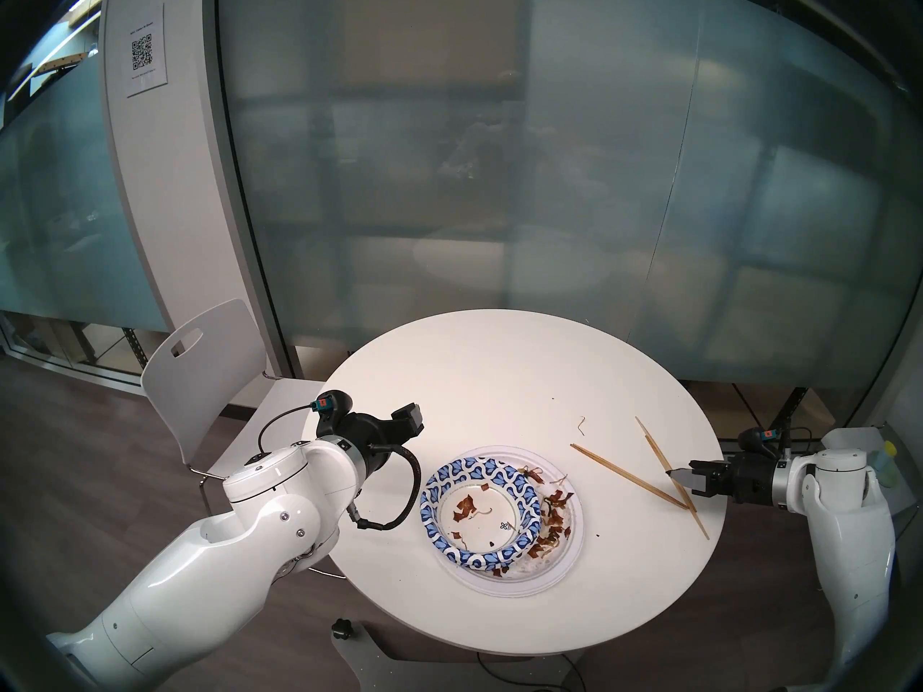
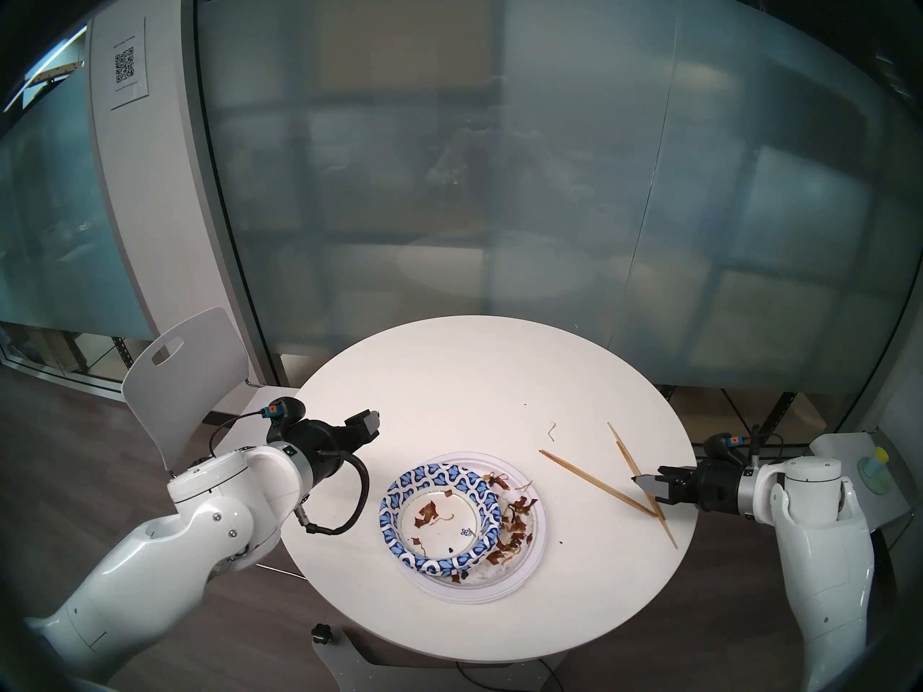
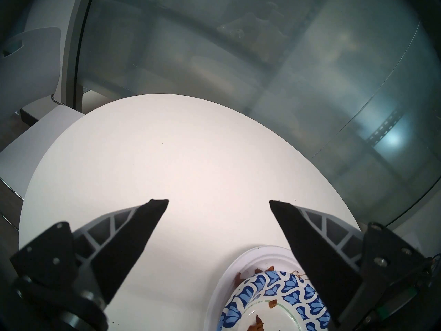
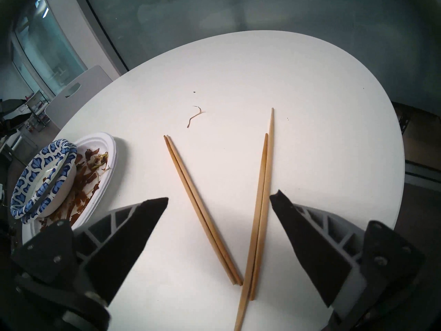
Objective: Stack the plates into one stack
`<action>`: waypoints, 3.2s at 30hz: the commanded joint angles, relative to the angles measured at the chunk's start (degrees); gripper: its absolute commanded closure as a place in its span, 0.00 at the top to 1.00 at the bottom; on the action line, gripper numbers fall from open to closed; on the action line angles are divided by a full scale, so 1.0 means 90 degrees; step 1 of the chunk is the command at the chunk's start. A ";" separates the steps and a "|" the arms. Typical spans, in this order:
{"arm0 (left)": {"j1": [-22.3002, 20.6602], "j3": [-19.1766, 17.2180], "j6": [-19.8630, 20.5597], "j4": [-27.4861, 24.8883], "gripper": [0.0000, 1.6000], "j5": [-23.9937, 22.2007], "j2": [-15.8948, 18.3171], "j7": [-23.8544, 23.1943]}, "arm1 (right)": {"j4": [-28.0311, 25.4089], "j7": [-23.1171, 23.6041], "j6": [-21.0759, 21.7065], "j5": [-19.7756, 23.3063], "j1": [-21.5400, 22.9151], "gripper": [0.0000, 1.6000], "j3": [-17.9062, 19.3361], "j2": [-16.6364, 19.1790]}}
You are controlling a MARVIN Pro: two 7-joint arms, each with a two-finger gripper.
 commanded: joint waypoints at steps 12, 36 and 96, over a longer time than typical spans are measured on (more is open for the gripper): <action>-0.0040 -0.0026 -0.0018 -0.0119 1.00 0.0004 -0.0016 0.0005 | 0.0697 0.0032 -0.0136 -0.0070 0.0883 1.00 -0.0576 0.0174; -0.0039 -0.0026 -0.0018 -0.0121 1.00 0.0003 -0.0016 0.0007 | 0.1592 0.0328 -0.0248 -0.0191 0.1709 1.00 -0.1427 0.0345; -0.0039 -0.0026 -0.0019 -0.0125 1.00 0.0002 -0.0015 0.0012 | 0.0701 0.0502 -0.0064 -0.0422 0.1259 1.00 -0.2087 0.0367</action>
